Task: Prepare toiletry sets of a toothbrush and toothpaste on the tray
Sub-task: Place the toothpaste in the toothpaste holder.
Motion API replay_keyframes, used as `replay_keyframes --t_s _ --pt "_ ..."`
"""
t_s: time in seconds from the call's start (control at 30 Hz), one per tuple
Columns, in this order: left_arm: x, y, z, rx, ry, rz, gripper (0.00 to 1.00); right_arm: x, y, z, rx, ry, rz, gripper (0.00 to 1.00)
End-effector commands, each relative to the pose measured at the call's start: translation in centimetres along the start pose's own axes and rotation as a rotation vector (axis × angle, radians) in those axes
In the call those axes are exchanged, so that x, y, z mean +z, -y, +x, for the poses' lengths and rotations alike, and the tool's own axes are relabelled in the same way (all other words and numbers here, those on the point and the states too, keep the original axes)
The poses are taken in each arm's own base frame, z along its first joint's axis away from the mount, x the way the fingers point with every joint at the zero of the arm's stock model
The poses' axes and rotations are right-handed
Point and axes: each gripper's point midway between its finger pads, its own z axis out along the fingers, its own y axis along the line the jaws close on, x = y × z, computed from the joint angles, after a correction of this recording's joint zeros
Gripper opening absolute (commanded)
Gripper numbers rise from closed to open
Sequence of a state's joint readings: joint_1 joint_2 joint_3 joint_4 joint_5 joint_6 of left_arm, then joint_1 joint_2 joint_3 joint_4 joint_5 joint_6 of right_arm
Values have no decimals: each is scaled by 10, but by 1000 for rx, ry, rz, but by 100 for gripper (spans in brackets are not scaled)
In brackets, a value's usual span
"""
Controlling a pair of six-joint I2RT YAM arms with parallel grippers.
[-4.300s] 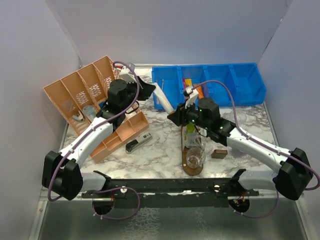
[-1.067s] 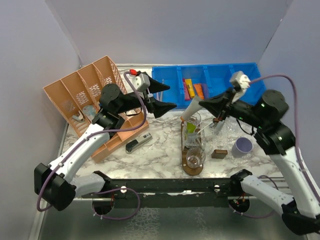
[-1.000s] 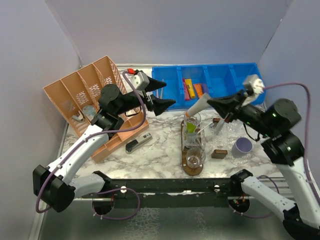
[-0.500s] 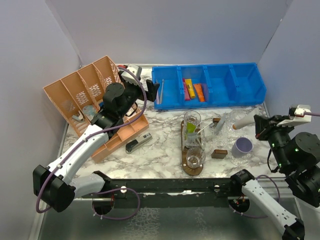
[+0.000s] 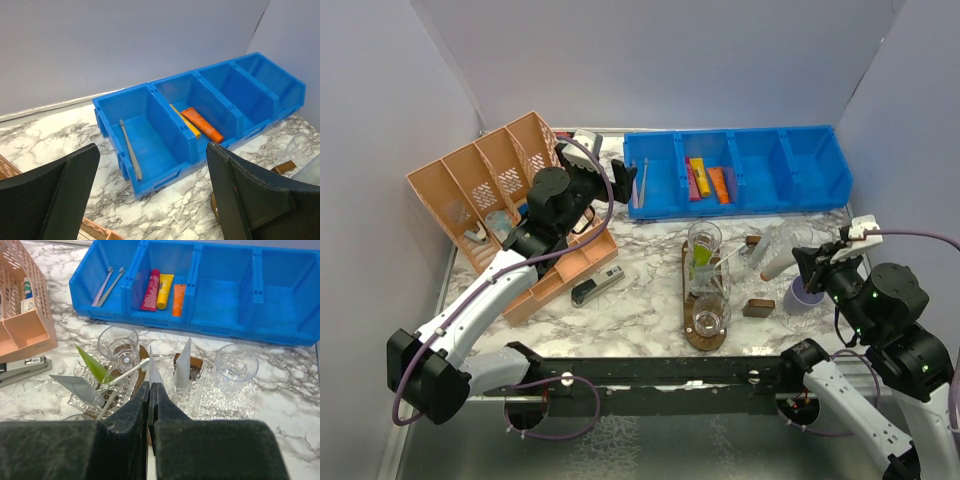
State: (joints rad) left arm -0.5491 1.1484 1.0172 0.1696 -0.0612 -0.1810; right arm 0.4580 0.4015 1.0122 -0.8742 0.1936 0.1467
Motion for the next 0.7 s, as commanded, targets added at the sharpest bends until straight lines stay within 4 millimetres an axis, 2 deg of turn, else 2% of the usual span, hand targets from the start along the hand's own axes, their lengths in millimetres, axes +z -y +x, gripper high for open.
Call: replay_keyframes --t_s 0.0,0.07,0.2,0.4,0.53,0.57,0.67 --pt "-4 -3 -10 -4 41 -14 91 10 -4 -31 -99 125 -26 1" --pt "-4 -3 -11 -4 44 -14 91 15 -1 -32 -115 110 -6 1" --pt "-5 0 -13 -11 45 -1 91 22 -34 -20 -379 73 -239 1" --pt "-6 -1 -13 -12 48 -3 91 29 -34 6 -584 12 -300 1" --pt "-5 3 -13 -23 48 16 91 36 -35 24 -607 -27 -322 1" --pt "-5 3 -12 -23 48 15 91 37 -34 23 -596 -34 -316 1" --pt "-4 4 -11 -28 43 20 91 37 -26 -1 -506 5 -221 1"
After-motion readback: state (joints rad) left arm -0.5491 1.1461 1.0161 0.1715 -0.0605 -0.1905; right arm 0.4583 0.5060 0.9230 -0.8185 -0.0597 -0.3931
